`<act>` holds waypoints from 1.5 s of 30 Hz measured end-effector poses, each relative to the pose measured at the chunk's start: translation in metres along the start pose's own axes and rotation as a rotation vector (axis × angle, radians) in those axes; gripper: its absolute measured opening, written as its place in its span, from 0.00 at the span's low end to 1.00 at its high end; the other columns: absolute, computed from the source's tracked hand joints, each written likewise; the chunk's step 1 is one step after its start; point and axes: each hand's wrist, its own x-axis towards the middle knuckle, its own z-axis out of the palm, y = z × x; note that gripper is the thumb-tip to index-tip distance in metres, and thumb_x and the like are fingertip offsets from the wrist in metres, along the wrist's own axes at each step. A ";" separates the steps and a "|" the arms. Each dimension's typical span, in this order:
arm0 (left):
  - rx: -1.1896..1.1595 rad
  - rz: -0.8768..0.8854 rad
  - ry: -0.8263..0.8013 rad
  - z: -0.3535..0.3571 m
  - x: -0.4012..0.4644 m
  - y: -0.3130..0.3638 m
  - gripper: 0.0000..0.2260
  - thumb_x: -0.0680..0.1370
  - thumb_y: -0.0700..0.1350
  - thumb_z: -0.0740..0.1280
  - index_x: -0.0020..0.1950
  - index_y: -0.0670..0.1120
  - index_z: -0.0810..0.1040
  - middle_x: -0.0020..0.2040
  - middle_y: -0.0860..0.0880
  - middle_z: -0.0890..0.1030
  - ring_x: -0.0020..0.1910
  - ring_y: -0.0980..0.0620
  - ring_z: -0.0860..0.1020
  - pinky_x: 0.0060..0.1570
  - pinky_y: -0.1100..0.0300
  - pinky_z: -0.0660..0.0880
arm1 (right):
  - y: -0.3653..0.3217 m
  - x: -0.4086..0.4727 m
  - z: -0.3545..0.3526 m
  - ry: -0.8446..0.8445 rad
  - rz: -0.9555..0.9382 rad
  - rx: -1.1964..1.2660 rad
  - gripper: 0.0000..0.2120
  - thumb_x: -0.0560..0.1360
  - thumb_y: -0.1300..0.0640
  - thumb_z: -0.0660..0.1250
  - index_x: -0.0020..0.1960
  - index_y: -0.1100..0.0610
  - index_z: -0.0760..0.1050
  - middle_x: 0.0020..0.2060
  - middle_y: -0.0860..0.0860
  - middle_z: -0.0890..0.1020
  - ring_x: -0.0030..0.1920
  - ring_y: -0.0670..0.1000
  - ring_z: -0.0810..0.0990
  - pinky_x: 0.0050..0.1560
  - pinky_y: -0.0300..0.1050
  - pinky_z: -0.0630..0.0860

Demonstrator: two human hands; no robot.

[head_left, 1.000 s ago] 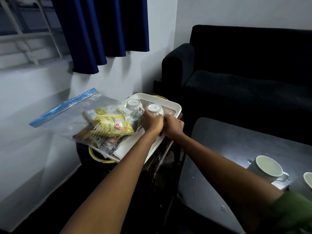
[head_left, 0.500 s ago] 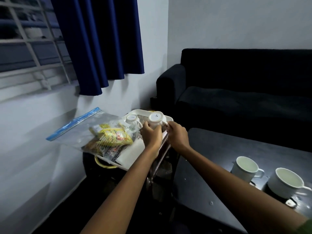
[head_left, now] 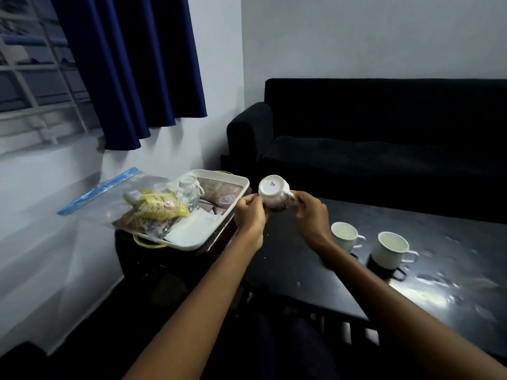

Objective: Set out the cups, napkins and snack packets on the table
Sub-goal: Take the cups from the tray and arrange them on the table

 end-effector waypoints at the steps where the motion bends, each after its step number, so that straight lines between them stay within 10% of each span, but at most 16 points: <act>1: -0.020 -0.031 -0.019 0.003 -0.004 -0.001 0.09 0.76 0.37 0.61 0.38 0.46 0.75 0.48 0.42 0.79 0.49 0.44 0.79 0.43 0.56 0.76 | 0.002 -0.003 -0.007 0.010 -0.005 0.000 0.12 0.77 0.62 0.61 0.58 0.59 0.79 0.51 0.56 0.84 0.54 0.56 0.80 0.50 0.47 0.73; 7: -0.059 -0.255 -0.221 0.007 -0.015 -0.001 0.20 0.79 0.52 0.62 0.63 0.39 0.73 0.56 0.42 0.77 0.42 0.48 0.78 0.46 0.53 0.77 | 0.017 -0.020 -0.036 0.041 -0.085 0.029 0.11 0.76 0.64 0.63 0.55 0.60 0.80 0.51 0.55 0.84 0.52 0.51 0.81 0.46 0.32 0.69; 14: 0.026 -0.388 -0.383 0.002 -0.019 -0.009 0.17 0.75 0.58 0.66 0.49 0.44 0.75 0.45 0.45 0.78 0.43 0.47 0.79 0.38 0.54 0.79 | 0.041 -0.030 -0.051 -0.010 -0.087 0.129 0.11 0.74 0.67 0.66 0.54 0.60 0.81 0.50 0.52 0.84 0.53 0.49 0.82 0.54 0.37 0.74; 20: 0.037 -0.518 -0.490 -0.003 -0.022 -0.018 0.29 0.69 0.59 0.73 0.60 0.40 0.74 0.53 0.39 0.79 0.45 0.43 0.83 0.38 0.52 0.82 | 0.052 -0.032 -0.066 -0.094 -0.094 0.258 0.13 0.73 0.71 0.66 0.52 0.58 0.81 0.51 0.50 0.82 0.57 0.50 0.80 0.61 0.43 0.76; 26: 0.067 -0.495 -0.536 0.003 -0.029 -0.024 0.23 0.72 0.51 0.71 0.60 0.36 0.74 0.50 0.39 0.78 0.45 0.44 0.80 0.31 0.56 0.82 | 0.050 -0.036 -0.082 -0.147 0.056 0.278 0.15 0.73 0.73 0.63 0.52 0.60 0.81 0.61 0.51 0.74 0.58 0.47 0.77 0.55 0.37 0.73; 35: 0.104 -0.354 -0.663 0.012 -0.034 -0.037 0.06 0.74 0.41 0.68 0.49 0.43 0.79 0.45 0.45 0.81 0.43 0.50 0.80 0.49 0.56 0.78 | 0.043 -0.039 -0.094 -0.211 0.404 0.686 0.12 0.75 0.63 0.63 0.59 0.57 0.74 0.45 0.51 0.81 0.40 0.48 0.80 0.43 0.42 0.79; 45: 0.369 -0.201 -0.762 0.015 -0.045 -0.052 0.25 0.73 0.36 0.71 0.68 0.45 0.69 0.62 0.45 0.77 0.55 0.51 0.78 0.48 0.62 0.76 | 0.077 -0.048 -0.098 -0.295 0.391 0.605 0.36 0.59 0.50 0.77 0.63 0.61 0.73 0.52 0.55 0.83 0.52 0.54 0.83 0.53 0.50 0.79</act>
